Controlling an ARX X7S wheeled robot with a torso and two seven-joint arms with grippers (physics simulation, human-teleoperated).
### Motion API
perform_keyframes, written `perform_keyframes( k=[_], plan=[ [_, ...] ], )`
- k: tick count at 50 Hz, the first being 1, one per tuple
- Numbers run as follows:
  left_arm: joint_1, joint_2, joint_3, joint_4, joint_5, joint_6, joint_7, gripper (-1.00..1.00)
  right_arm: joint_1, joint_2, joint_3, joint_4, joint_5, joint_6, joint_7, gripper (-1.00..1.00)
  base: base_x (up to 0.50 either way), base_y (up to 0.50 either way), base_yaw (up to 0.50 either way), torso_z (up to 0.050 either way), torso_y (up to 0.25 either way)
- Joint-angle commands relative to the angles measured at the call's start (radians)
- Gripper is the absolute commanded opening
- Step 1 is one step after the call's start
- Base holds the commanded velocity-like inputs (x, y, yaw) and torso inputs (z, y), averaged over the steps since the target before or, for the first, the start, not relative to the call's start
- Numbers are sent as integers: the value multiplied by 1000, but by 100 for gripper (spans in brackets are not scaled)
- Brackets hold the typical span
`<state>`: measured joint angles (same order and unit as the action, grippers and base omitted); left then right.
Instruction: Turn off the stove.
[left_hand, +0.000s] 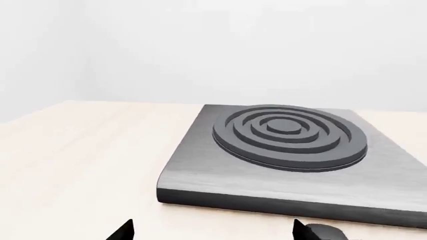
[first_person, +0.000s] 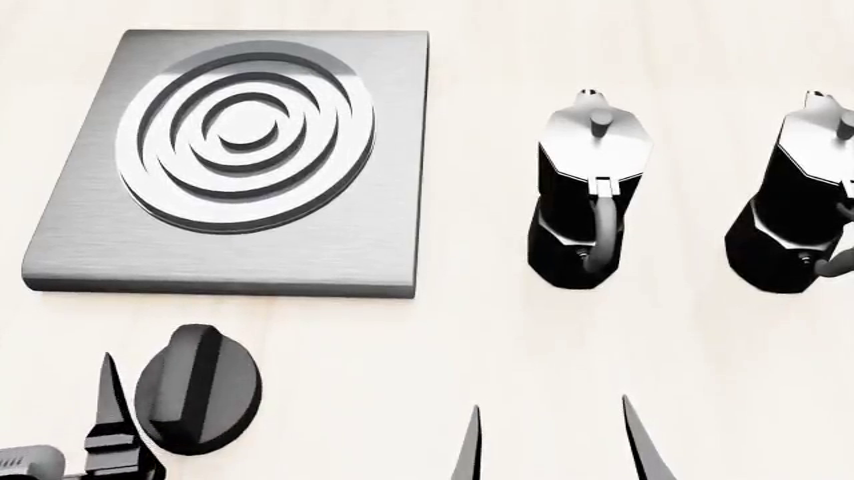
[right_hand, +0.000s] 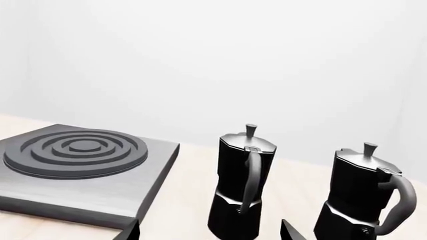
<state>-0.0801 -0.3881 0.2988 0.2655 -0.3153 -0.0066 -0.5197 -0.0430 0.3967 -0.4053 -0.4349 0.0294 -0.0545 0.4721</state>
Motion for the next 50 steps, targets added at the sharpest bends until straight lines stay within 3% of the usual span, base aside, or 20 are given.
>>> perform_keyframes(
  k=[1, 50],
  plan=[
    [31, -2, -10, 59, 25, 36, 40, 100, -5, -17, 23, -7, -21, -6, -14, 100, 0, 0, 0, 0, 0],
    [147, -82, 9, 313, 23, 65, 47, 100, -26, 14, 19, -210, -93, 42, 19, 100, 0, 0, 0, 0, 0]
  ],
)
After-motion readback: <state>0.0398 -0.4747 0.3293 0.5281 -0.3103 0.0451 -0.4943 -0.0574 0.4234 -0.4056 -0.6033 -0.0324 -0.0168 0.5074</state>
